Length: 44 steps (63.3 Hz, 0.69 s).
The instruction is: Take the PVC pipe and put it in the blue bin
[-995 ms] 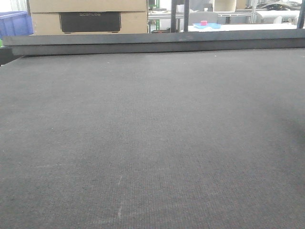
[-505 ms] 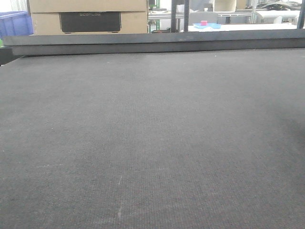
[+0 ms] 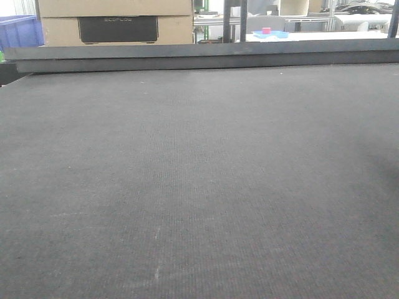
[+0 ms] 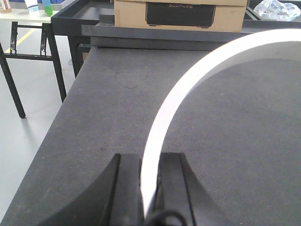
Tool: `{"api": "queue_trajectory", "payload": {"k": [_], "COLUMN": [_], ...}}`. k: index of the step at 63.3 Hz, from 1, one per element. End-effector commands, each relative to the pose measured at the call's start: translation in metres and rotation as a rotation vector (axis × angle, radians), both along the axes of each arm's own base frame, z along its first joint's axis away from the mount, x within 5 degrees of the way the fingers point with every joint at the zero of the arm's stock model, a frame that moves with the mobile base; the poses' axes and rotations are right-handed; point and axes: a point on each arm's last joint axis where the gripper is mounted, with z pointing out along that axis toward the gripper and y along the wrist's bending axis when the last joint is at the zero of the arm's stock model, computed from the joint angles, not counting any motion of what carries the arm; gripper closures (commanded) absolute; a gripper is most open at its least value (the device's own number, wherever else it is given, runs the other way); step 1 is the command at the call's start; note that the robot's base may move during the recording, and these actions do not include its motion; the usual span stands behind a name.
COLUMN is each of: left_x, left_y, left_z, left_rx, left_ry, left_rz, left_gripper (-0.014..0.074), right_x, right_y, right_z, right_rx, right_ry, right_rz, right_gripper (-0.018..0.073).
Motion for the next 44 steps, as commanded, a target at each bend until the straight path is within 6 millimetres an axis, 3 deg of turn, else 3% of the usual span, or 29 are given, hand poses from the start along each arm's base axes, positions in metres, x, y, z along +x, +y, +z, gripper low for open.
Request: {"api": "queue_trajectory", "payload": {"k": [1,44], "left_x": [-0.001,-0.001], "left_y": [-0.0008,-0.0008], "left_z": [0.0029,0.0029], "left_rx": [-0.001,-0.001], "left_ry": [-0.03,-0.03], "left_rz": [-0.005,-0.005], "left_gripper": [0.0707,0.0707], "right_x": [-0.001,-0.001], "right_y": [-0.0008,-0.0008], "right_z": [0.0008,0.0008], "right_rx": [-0.017,-0.017], "right_ry": [-0.018,-0.018], "right_rz": [-0.005,-0.005], "right_gripper": [0.0728,0.0728]}}
